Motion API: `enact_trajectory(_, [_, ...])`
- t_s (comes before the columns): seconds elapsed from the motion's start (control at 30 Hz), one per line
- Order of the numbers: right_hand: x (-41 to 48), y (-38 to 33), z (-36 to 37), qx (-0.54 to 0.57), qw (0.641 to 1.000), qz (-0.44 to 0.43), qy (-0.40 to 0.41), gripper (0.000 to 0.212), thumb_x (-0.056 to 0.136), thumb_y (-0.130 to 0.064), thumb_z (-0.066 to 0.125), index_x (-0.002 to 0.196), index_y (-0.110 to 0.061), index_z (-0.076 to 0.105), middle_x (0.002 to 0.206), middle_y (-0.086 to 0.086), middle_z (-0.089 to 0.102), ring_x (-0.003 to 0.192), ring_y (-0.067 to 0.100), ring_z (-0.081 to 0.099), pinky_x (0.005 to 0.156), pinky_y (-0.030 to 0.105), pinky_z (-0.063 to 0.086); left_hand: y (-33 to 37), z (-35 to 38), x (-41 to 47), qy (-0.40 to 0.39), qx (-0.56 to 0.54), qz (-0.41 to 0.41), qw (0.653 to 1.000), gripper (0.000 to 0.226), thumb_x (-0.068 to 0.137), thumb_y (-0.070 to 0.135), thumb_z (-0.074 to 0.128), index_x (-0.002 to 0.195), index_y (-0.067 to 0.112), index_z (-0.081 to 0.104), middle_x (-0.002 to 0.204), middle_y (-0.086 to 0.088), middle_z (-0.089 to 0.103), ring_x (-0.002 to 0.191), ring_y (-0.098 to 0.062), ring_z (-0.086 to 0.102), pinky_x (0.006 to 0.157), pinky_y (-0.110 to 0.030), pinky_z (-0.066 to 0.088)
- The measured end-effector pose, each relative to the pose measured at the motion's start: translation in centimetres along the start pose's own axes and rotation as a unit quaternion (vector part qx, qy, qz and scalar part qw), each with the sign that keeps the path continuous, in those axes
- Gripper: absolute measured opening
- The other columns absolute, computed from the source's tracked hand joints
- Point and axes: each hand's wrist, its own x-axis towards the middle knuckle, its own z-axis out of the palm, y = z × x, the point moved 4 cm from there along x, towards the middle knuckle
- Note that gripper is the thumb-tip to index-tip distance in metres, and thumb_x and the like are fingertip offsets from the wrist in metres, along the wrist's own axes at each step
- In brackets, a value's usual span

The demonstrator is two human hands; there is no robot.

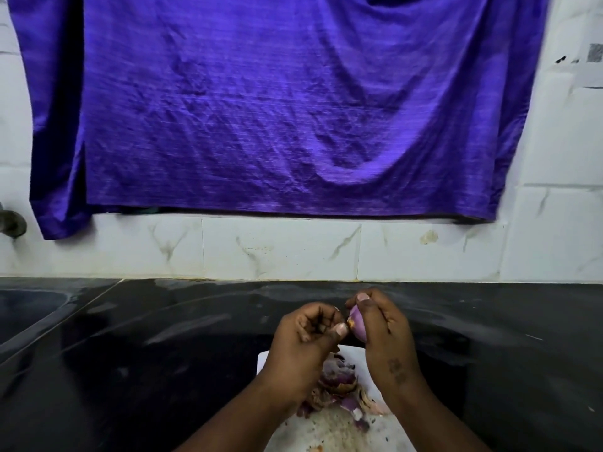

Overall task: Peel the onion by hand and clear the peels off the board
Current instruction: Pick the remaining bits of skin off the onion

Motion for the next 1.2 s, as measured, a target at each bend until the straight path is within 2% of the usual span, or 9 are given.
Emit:
enact_trajectory(0.07, [-0.2, 0.2, -0.2, 0.08, 0.996, 0.047, -0.005, 0.025, 0.092, -0.035, 0.056, 0.081, -0.014, 0.066, 0.071, 0.002, 0.063, 0.066, 0.015, 0.059, 0.057, 0.026, 0.05, 0.0, 0.2, -0.1, 0.003, -0.022, 0.0, 1.0, 0.01, 0.094, 0.002, 0.073, 0.102, 0.0, 0.068, 0.087, -0.008, 0.073, 0.08, -0.014, 0.069, 0.071, -0.023, 0.056])
enact_trajectory(0.13, [-0.6, 0.3, -0.2, 0.19, 0.975, 0.113, -0.006, 0.032, 0.091, -0.04, 0.061, 0.092, -0.008, 0.064, 0.078, 0.01, 0.064, 0.066, 0.019, 0.058, 0.057, 0.031, 0.048, -0.6, 0.4, -0.2, -0.019, -0.024, -0.011, 0.999, 0.048, 0.085, 0.021, 0.085, 0.126, 0.021, 0.059, 0.111, 0.002, 0.072, 0.104, -0.013, 0.071, 0.086, -0.029, 0.06])
enact_trajectory(0.23, [-1.2, 0.4, 0.4, 0.309, 0.924, 0.225, -0.023, 0.049, 0.096, -0.045, 0.051, 0.103, 0.0, 0.068, 0.088, 0.022, 0.072, 0.069, 0.028, 0.07, 0.056, 0.035, 0.06, -1.4, 0.6, -0.4, -0.026, 0.118, 0.0, 0.993, 0.095, 0.065, 0.048, 0.091, 0.143, 0.056, 0.038, 0.146, 0.024, 0.043, 0.134, -0.01, 0.053, 0.103, -0.045, 0.056])
enact_trajectory(0.4, [-1.2, 1.0, 0.8, 0.379, 0.887, 0.258, -0.054, 0.057, 0.105, -0.042, 0.046, 0.121, 0.009, 0.066, 0.12, 0.03, 0.072, 0.108, 0.038, 0.074, 0.084, 0.044, 0.064, -0.1, 0.6, -0.4, 0.029, 0.27, 0.129, 0.954, 0.062, 0.069, 0.06, 0.082, 0.125, 0.062, 0.055, 0.139, 0.03, 0.053, 0.136, -0.004, 0.046, 0.109, -0.039, 0.046])
enact_trajectory(0.5, [-0.6, 1.2, -0.1, 0.253, 0.948, 0.192, -0.029, 0.049, 0.1, -0.045, 0.051, 0.112, 0.0, 0.067, 0.101, 0.022, 0.077, 0.089, 0.028, 0.077, 0.066, 0.034, 0.064, -0.3, 0.4, -0.4, 0.013, 0.181, 0.084, 0.98, 0.054, 0.07, 0.042, 0.091, 0.116, 0.046, 0.064, 0.122, 0.017, 0.068, 0.116, -0.011, 0.067, 0.091, -0.035, 0.059])
enact_trajectory(0.6, [0.3, 0.8, -2.2, -0.003, 0.999, 0.027, 0.035, 0.038, 0.098, -0.059, 0.056, 0.092, -0.023, 0.064, 0.089, 0.013, 0.072, 0.083, 0.026, 0.071, 0.072, 0.041, 0.058, -0.8, 0.0, -0.3, 0.01, 0.18, 0.03, 0.983, 0.049, 0.074, 0.027, 0.092, 0.109, 0.031, 0.058, 0.103, 0.012, 0.074, 0.091, -0.008, 0.074, 0.07, -0.025, 0.061])
enact_trajectory(0.73, [0.4, 0.7, -2.7, -0.106, 0.988, -0.1, -0.061, 0.02, 0.096, -0.05, 0.06, 0.109, -0.041, 0.072, 0.107, -0.011, 0.075, 0.1, 0.007, 0.072, 0.08, 0.025, 0.059, -0.9, -0.7, -0.2, 0.039, 0.226, 0.008, 0.973, 0.048, 0.074, 0.026, 0.09, 0.104, 0.028, 0.052, 0.094, 0.008, 0.073, 0.083, -0.008, 0.071, 0.07, -0.035, 0.06])
enact_trajectory(0.93, [0.1, 0.6, -2.0, -0.238, 0.947, -0.179, -0.122, 0.027, 0.092, -0.014, 0.076, 0.113, -0.031, 0.079, 0.109, -0.022, 0.073, 0.105, 0.004, 0.069, 0.087, 0.03, 0.055, -0.3, -1.0, -0.2, 0.046, 0.253, 0.035, 0.966, 0.037, 0.08, 0.02, 0.086, 0.105, 0.028, 0.061, 0.108, 0.009, 0.065, 0.099, -0.005, 0.064, 0.083, -0.032, 0.055])
enact_trajectory(1.2, [-0.6, -0.7, -1.4, -0.32, 0.915, -0.23, -0.083, 0.012, 0.09, -0.028, 0.071, 0.098, -0.027, 0.08, 0.095, -0.02, 0.074, 0.092, 0.005, 0.067, 0.077, 0.034, 0.055, 0.0, -1.2, -0.2, 0.034, 0.298, 0.043, 0.953, 0.035, 0.086, 0.015, 0.078, 0.115, 0.024, 0.061, 0.1, 0.009, 0.07, 0.093, -0.006, 0.067, 0.079, -0.038, 0.058])
